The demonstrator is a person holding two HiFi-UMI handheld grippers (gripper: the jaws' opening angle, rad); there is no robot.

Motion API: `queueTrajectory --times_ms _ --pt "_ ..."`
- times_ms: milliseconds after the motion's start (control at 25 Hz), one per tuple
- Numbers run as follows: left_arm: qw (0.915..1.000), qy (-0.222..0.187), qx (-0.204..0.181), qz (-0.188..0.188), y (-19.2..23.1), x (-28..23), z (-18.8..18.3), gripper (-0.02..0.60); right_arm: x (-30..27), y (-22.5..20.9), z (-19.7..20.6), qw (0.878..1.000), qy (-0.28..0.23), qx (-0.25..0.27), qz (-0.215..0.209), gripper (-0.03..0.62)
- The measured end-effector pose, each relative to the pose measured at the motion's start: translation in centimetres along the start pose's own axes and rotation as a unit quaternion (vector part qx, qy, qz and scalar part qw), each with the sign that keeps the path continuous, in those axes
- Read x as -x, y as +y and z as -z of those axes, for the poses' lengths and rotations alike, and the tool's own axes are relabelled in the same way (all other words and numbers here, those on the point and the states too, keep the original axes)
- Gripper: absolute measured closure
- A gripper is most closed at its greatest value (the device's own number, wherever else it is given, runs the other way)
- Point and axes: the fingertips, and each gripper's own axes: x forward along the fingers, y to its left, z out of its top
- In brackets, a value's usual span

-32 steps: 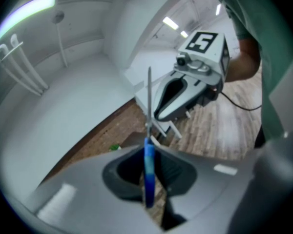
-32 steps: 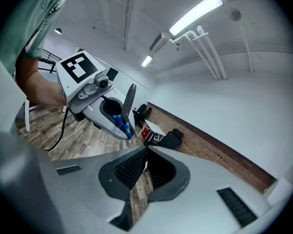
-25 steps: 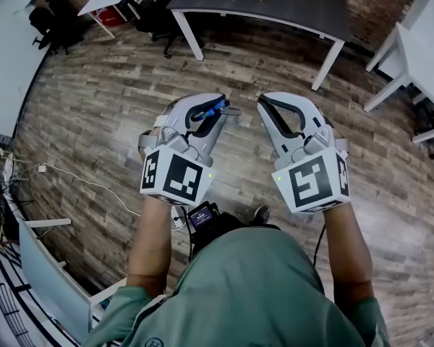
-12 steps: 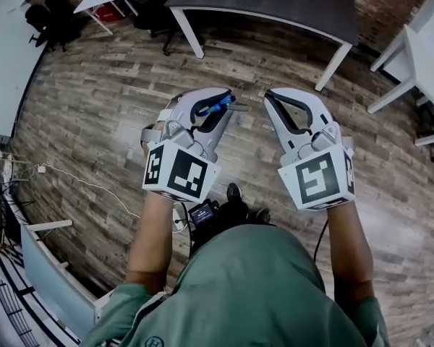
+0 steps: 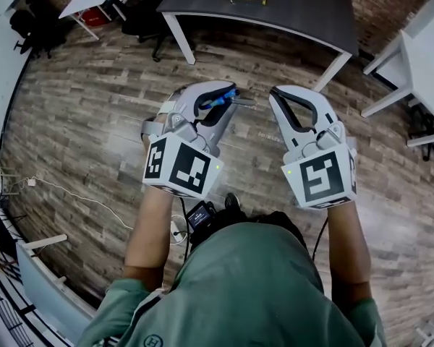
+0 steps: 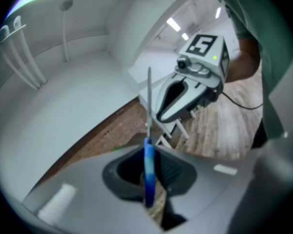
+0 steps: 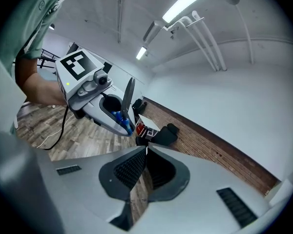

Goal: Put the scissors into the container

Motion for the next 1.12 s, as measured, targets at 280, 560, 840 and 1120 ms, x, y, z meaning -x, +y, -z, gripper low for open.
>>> queueTrajectory --times_ms 280,560,840,1120 --pt "1.0000 -0.002 0.004 0.004 1.5 -2.4 0.5 0.546 -1.7 -2.0 0.8 1.000 0.002 -0.003 0.000 0.586" --pt "0.9998 0.020 0.005 -0.002 2.3 -8.0 -0.6 0.546 -2.6 -6.5 4.1 1.000 -0.008 0.000 -0.019 0.586" --pt "0.9988 0.042 0.000 -0.023 3.6 -13.2 -2.3 0.546 -3.2 -11.8 6.6 0.999 -0.036 0.010 -0.031 0.586" --pt "0.9983 0.053 0.000 -0.024 4.5 -16.2 -2.8 0.546 -4.2 -14.5 8.3 0.998 -0.041 0.006 -0.039 0.586"
